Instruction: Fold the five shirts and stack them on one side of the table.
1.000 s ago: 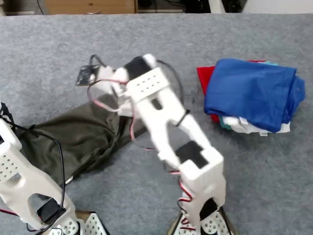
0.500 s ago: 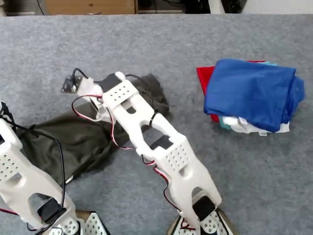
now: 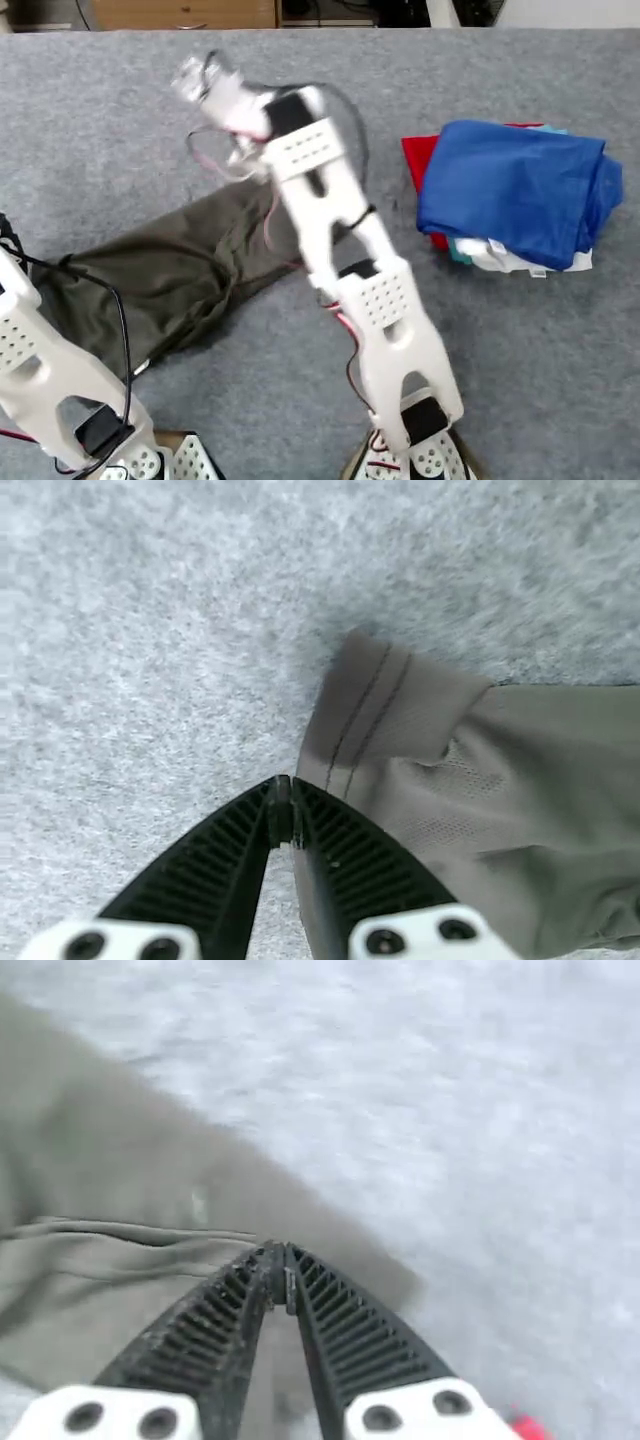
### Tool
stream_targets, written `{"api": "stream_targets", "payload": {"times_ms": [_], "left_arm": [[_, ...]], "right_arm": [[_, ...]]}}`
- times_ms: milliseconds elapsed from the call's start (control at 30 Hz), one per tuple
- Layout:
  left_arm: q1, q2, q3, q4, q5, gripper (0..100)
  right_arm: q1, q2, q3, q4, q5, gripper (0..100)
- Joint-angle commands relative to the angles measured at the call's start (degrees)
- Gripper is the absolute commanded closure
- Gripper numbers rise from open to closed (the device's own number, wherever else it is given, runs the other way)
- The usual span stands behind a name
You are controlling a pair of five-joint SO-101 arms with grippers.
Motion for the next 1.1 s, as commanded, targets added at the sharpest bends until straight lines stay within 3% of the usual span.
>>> {"api": "stream_targets", "payload": {"times_ms": [0,367,533,667,833,1067], "left_arm": [[-0.4,-1.3,-1.8,1.0,0.6,98],[-0.6,0.0,1.3,0.9,0.4,98],[-0.6,4.4,0.1,0.9,0.7,98],[-1.1,5.9,-3.1,0.9,0.8,98],[-2.0,-1.2,-7.1,1.0,4.1,98],[5.9,-14.3,6.7,0.9,4.3,98]], "right_arm": [[4.1,1.8,-4.9,-1.1,-0.4,99.6],[9.2,17.5,-5.2,-13.8,-0.4,99.6],[10.9,18.0,-5.4,-14.5,-0.4,99.6],[10.7,17.7,-10.5,-12.2,-0.7,99.6],[8.8,17.6,-24.7,-3.8,-0.7,99.6],[8.0,7.3,-24.0,6.0,-0.7,99.6]]}}
